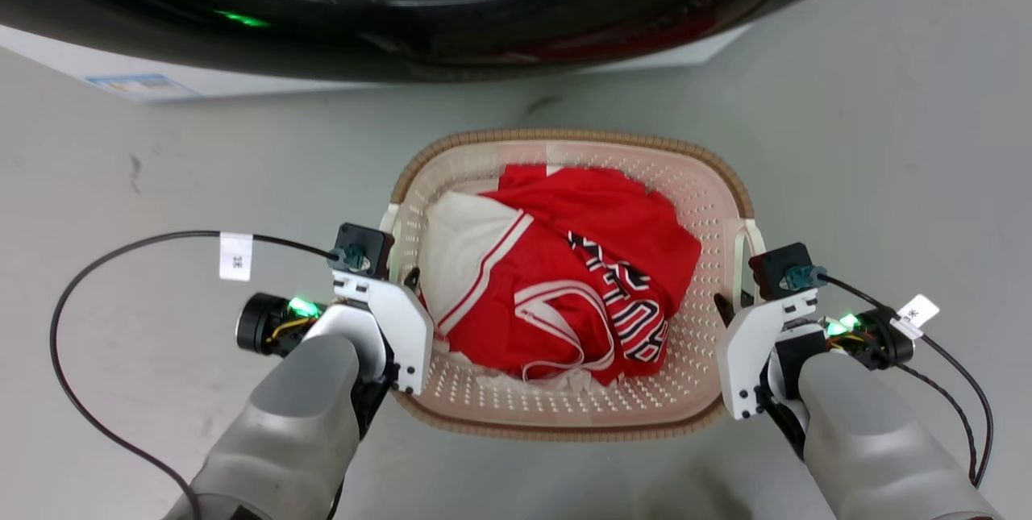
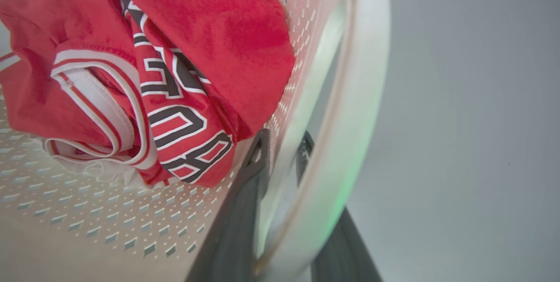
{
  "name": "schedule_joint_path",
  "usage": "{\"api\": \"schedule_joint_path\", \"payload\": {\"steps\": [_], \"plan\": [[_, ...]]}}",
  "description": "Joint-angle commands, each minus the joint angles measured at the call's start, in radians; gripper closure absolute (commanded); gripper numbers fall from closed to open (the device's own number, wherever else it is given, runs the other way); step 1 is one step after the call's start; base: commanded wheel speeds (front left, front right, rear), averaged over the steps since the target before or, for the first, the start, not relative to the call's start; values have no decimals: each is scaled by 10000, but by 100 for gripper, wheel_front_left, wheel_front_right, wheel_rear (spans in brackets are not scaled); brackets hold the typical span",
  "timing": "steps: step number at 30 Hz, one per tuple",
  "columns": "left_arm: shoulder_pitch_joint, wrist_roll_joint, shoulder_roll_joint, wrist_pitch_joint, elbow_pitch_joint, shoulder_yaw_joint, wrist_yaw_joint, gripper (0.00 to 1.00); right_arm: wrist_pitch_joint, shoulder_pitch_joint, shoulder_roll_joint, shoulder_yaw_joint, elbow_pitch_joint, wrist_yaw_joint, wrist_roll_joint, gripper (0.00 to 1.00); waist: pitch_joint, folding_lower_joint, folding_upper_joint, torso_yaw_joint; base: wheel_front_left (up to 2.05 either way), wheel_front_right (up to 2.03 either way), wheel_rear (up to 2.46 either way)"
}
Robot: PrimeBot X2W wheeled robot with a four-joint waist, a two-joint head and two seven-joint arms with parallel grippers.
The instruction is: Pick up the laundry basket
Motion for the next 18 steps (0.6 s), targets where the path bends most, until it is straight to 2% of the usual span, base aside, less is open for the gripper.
{"api": "schedule_joint_path", "payload": {"steps": [1,18], "plan": [[275,-103,-143,167,-116,-238,-135,100,64,64,-52,100,-87,-3,-135,100,-778,0,0,242,0,0,0],[1725,-1753,-53,1800,-445,-1092,-134,100,1395,1300,-208,897,-65,-3,363,100,-3638,0,0,753,0,0,0]]}}
